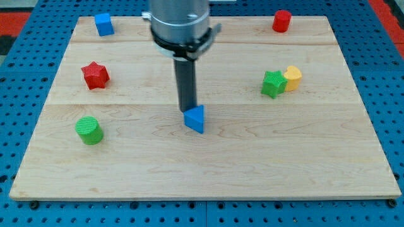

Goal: Slide the green star towards the bottom right

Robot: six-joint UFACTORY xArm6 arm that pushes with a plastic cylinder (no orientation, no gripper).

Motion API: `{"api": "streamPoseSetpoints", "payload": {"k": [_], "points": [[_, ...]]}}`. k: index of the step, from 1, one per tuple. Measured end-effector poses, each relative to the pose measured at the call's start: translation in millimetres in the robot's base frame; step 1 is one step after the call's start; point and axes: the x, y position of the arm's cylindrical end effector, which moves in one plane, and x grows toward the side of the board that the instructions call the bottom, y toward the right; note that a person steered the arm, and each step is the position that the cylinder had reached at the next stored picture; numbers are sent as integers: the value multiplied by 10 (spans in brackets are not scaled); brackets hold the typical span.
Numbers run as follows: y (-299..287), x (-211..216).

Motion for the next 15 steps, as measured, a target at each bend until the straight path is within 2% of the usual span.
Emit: {"api": "streamPoseSetpoints", "payload": {"k": [1,2,3,4,5,6,7,8,9,10,11,14,15], "points": [[259,-67],[420,220],[340,414],[949,-190],[904,-763],[460,-956],[1420,-1325],[1419,-1061],[1083,-769],[1143,-632],[1147,-1022],[1785,-52],[1472,100]]}}
